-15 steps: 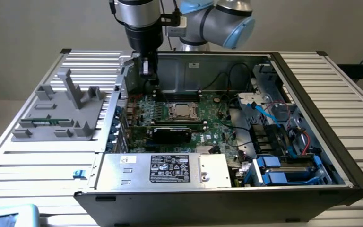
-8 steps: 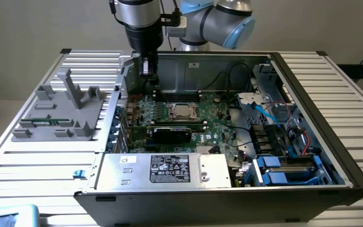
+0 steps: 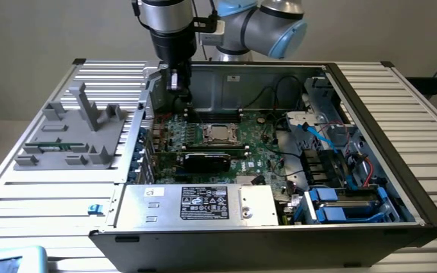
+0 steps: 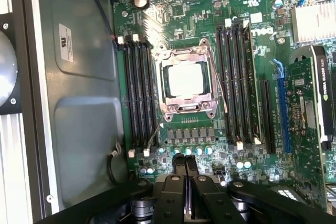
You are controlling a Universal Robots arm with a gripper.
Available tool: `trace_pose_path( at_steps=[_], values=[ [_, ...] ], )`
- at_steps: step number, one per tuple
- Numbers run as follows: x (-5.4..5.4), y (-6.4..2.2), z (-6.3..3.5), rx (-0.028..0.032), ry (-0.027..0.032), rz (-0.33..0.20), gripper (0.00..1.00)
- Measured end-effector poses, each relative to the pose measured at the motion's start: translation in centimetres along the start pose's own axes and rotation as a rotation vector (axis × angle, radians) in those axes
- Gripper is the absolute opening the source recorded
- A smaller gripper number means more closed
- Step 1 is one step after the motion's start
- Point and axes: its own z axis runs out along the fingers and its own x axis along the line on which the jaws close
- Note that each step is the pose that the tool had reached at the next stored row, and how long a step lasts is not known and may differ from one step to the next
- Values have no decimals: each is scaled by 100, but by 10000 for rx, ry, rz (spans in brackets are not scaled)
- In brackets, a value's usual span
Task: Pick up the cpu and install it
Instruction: 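Install the first cpu locking lever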
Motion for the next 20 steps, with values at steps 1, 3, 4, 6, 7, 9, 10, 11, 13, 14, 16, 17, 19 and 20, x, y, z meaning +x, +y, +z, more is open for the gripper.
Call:
trace_pose_path(
  at_steps=[1, 3, 4, 6, 7, 9, 10, 11, 13, 14, 16, 17, 19, 20],
  values=[
    [0, 0, 1, -20, -9, 146, 12],
    [0, 0, 3, -63, -28, 457, 12],
    [-1, -1, 4, -84, -37, 618, 12],
    [-1, -1, 6, -128, -56, 938, 12],
    [-1, 0, 7, -141, -61, 1029, 12],
    [-1, -1, 8, -174, -76, 1274, 12],
    [-1, -1, 9, -193, -83, 1413, 12],
    [-1, 0, 9, -203, -93, 1547, 12],
    [-1, 0, 10, -166, -120, 1768, 12],
    [-1, -1, 9, -84, -148, 1863, 12],
    [-1, -1, 10, 173, -219, 2012, 12],
    [-1, -1, 10, 305, -255, 2080, 12],
    [-1, -1, 10, 548, -321, 2221, 12],
    [-1, -1, 11, 622, -342, 2301, 12]
  ],
)
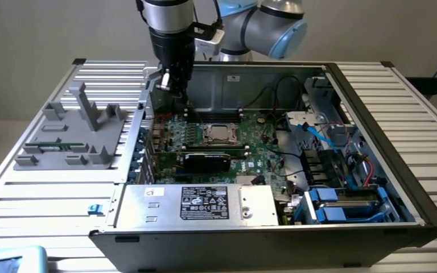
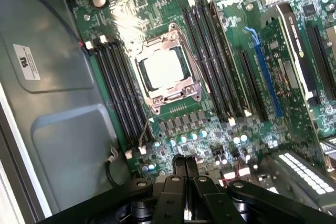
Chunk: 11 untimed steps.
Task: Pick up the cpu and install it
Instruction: 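Install the first cpu locking lever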
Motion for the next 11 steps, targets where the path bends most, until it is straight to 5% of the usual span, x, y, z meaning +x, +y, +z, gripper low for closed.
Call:
trace_pose_path(
  at_steps=[11],
  values=[
    [0, 0, 3, -127, 24, 1453, 12]
  ],
)
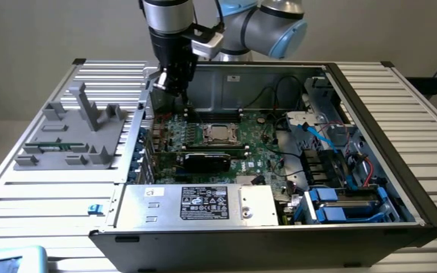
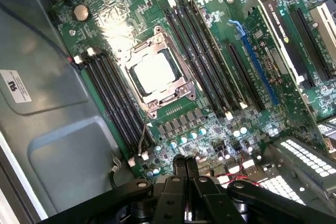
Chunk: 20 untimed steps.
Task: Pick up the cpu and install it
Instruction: 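Install the first cpu locking lever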
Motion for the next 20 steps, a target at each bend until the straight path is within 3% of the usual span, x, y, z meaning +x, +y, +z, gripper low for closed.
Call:
trace_pose_path(
  at_steps=[20],
  values=[
    [-1, 0, 9, -285, 94, 2758, 12]
  ],
)
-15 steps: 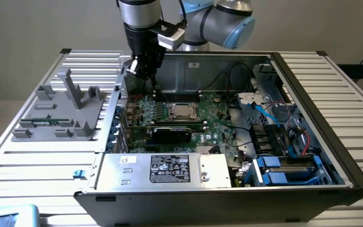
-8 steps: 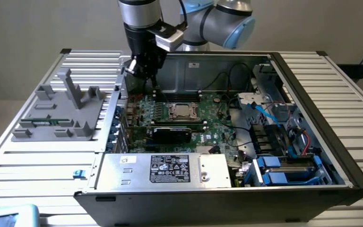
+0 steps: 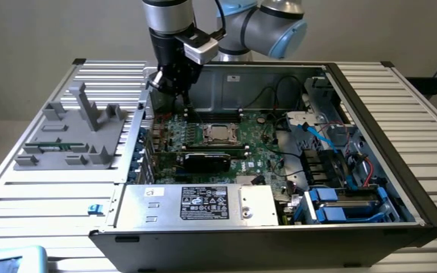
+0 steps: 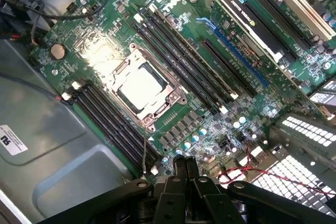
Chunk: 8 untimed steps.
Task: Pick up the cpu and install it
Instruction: 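Install the first cpu locking lever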
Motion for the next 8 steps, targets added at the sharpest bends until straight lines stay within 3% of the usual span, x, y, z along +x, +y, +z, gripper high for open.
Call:
trace_pose_path(
  at_steps=[6, 8],
  values=[
    [0, 0, 3, -84, 29, 815, 12],
    [0, 0, 3, -90, 31, 875, 12]
  ],
)
